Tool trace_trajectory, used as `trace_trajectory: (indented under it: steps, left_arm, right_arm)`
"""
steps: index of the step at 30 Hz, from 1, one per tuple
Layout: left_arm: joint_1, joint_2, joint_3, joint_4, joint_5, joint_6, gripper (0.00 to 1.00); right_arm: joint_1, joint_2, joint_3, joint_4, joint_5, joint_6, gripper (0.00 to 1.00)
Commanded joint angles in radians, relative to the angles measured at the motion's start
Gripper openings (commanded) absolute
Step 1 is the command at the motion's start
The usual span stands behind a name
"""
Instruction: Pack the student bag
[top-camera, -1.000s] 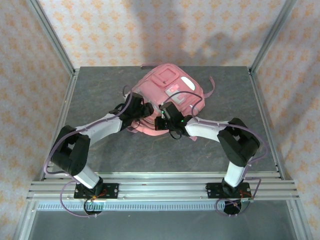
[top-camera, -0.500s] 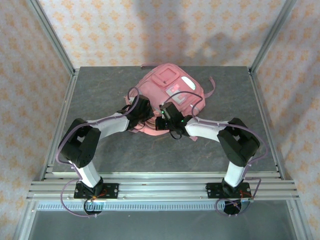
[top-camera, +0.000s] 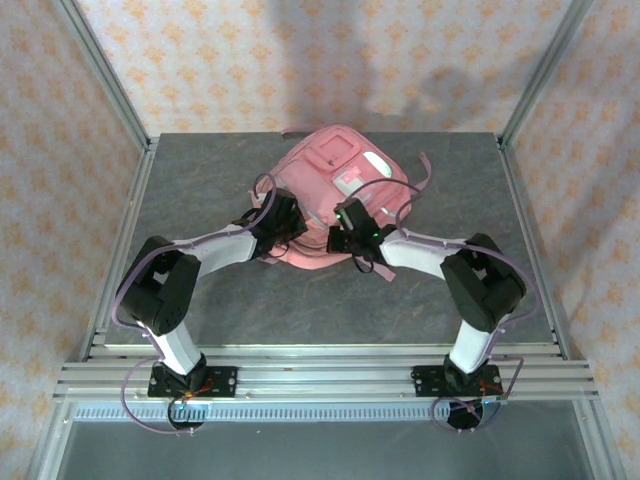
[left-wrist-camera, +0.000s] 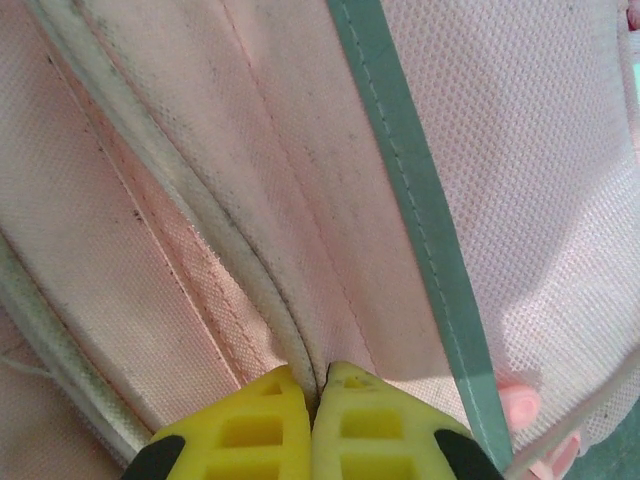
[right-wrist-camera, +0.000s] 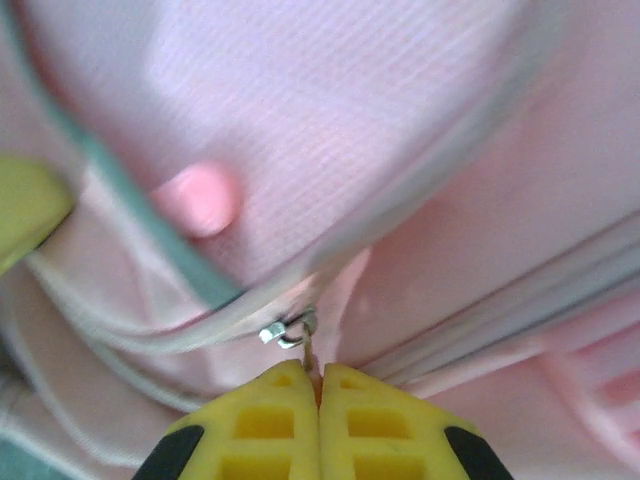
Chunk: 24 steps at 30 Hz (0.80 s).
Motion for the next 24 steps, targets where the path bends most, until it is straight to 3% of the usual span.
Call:
trace_trajectory:
  steps: [1,8,16,23,24]
  left_arm:
    - [0.032,-0.029,-0.021,0.006,-0.036,0.031,0.00]
    - [0.036,-0.030,-0.021,-0.001,-0.041,0.041,0.00]
    - [0.131,-0.042,0.013,-0.042,-0.078,0.100,0.00]
    - [0.236,-0.044,0.067,-0.107,-0.107,0.154,0.00]
    - [0.244,-0.053,0.063,-0.110,-0.111,0.156,0.05]
  right_arm:
    - [-0.091,-0.033,-0.032,-0.073,0.179,0.049,0.00]
    - [-0.096,-0.051,-0.023,-0.033,0.095,0.087,0.00]
    - [-0.100,-0.162,-0.080,-0.054,0.109,0.096,0.35]
    - [-0.135,-0.200,-0.145,-0.083,0.153,0.117,0.44]
    - [-0.141,-0.206,-0.153,-0.083,0.156,0.121,0.47]
